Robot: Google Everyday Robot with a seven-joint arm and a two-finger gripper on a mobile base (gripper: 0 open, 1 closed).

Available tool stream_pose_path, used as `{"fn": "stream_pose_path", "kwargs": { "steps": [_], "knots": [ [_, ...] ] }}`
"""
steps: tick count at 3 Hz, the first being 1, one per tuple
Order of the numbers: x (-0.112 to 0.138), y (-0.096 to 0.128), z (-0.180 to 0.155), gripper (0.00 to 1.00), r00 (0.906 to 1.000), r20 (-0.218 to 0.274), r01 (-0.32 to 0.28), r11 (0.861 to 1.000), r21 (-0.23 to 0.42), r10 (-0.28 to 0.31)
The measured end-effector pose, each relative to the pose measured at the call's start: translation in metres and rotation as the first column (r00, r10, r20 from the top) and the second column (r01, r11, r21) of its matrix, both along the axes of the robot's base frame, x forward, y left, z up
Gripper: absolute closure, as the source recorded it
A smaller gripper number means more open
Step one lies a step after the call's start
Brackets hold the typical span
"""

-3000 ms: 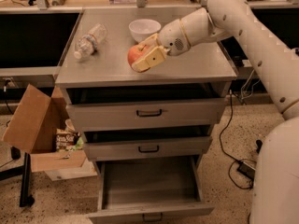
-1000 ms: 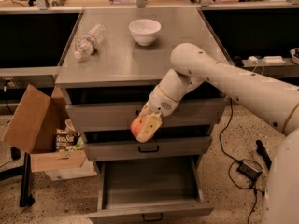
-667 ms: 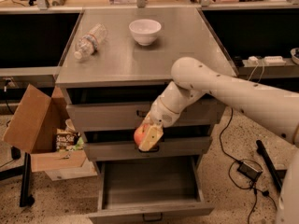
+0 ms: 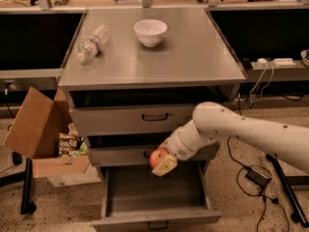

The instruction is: Place apple into bottom drawer

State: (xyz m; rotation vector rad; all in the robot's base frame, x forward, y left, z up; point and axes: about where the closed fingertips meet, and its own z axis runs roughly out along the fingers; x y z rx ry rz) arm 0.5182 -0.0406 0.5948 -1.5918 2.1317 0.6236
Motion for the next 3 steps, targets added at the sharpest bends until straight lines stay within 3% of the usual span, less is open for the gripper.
{"fn": "stream_pose_path", "kwargs": {
  "steps": [1, 2, 3],
  "knots": [
    [-0.011, -0.024, -0.069, 1.00, 0.9931, -0.039, 0.113, 0.993, 0.043, -0.111],
    [-0.019, -0.028, -0.131, 1.00, 0.9804, -0.126, 0.156, 0.987, 0.026, -0.151],
    [-0.024, -0.027, -0.139, 1.00, 0.9781, -0.143, 0.156, 0.987, 0.027, -0.151]
  ]
}}
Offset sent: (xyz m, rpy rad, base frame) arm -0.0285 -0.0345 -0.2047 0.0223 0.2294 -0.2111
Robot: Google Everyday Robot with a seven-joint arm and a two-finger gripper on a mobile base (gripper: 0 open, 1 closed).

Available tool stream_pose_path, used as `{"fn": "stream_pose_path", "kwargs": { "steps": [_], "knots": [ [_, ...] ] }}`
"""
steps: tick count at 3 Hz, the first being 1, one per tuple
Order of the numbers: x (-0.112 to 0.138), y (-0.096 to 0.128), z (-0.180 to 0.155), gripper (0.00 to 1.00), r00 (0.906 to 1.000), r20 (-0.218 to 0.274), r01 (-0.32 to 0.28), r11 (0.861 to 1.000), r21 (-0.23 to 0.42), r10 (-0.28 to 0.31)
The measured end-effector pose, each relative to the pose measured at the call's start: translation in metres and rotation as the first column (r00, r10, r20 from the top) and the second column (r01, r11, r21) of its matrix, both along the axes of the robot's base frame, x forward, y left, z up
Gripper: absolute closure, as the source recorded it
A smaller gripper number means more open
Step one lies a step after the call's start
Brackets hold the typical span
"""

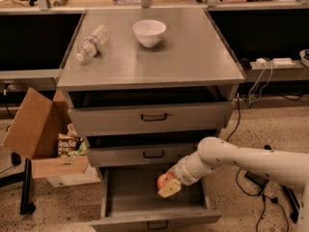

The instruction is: Place apple into bottom drawer

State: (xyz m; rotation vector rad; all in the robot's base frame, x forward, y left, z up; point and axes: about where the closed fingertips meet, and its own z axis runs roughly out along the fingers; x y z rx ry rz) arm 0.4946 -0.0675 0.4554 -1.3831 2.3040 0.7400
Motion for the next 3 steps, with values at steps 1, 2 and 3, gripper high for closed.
{"fn": "stream_pose_path", "kwargs": {
  "steps": [1, 2, 3],
  "knots": [
    [-0.003, -0.003, -0.021, 1.00, 0.9990, -0.035, 0.028, 1.000, -0.003, -0.028],
    [0.002, -0.020, -0.062, 1.00, 0.9892, -0.079, 0.119, 0.991, -0.057, -0.123],
    [0.003, -0.041, -0.107, 1.00, 0.9699, -0.119, 0.205, 0.976, -0.069, -0.213]
  ]
}}
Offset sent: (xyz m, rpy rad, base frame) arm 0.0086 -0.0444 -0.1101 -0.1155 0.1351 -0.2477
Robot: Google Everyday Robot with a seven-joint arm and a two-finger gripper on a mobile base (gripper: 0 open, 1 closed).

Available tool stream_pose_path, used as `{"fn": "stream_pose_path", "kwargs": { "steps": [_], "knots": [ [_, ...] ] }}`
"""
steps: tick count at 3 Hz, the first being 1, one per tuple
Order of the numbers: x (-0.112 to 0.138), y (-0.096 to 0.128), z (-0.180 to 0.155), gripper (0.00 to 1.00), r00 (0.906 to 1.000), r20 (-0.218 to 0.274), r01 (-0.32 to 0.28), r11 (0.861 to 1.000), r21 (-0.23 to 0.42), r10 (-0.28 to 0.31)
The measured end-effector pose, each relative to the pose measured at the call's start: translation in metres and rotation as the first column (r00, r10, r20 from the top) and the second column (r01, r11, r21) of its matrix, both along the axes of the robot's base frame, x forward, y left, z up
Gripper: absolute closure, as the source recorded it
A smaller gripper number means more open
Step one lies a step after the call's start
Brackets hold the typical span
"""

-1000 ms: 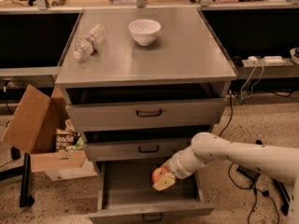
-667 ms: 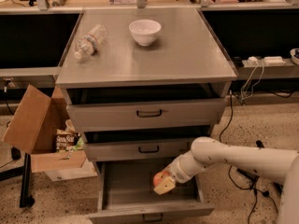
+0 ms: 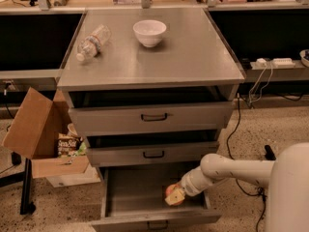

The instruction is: Place apple into bottom drawer

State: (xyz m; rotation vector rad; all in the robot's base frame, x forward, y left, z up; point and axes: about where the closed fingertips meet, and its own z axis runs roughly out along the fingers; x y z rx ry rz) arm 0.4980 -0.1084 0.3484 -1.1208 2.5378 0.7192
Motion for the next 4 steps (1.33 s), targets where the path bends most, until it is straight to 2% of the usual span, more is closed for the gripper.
{"fn": "stream_pose_path", "kwargs": {
  "steps": [1, 2, 4],
  "knots": [
    [0.001, -0.018, -0.039, 1.00, 0.9971, -0.045, 0.062, 0.998, 0.013, -0.062],
    [0.005, -0.030, -0.076, 1.00, 0.9898, -0.100, 0.102, 0.995, 0.004, -0.101],
    [0.023, -0.032, -0.119, 1.00, 0.9823, -0.159, 0.099, 0.995, -0.009, -0.099]
  ]
}}
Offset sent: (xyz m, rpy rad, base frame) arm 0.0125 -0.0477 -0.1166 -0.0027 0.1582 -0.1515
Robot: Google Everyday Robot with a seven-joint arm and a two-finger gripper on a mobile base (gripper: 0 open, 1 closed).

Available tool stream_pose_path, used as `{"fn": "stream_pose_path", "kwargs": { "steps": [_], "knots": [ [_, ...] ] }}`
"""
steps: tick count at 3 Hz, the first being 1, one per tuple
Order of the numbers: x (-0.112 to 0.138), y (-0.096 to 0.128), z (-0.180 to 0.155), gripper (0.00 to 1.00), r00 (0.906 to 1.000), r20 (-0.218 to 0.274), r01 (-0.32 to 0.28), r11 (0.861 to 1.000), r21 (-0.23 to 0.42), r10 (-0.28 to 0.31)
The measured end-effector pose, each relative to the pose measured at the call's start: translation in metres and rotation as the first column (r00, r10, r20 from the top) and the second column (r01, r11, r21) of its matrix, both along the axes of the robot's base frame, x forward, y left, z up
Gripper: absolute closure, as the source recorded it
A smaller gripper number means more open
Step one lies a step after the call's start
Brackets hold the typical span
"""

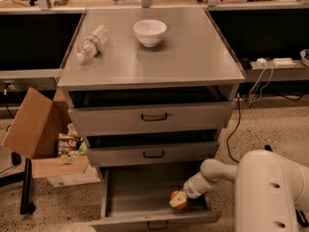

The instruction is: Place apple into bottom drawer

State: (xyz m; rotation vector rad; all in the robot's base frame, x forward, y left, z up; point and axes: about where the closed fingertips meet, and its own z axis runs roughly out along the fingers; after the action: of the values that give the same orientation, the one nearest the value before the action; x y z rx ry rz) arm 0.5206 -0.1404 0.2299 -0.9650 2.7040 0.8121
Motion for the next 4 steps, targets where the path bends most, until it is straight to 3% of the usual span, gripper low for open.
{"fn": "stream_pose_path", "kwargs": {
  "steps": [3, 4],
  "knots": [
    [0.019, 0.009, -0.036, 0.31, 0.9977, -0.067, -0.011, 0.999, 0.037, 0.013],
    [0.019, 0.012, -0.043, 0.01, 0.9963, -0.083, -0.017, 0.998, 0.053, 0.021]
  ]
}}
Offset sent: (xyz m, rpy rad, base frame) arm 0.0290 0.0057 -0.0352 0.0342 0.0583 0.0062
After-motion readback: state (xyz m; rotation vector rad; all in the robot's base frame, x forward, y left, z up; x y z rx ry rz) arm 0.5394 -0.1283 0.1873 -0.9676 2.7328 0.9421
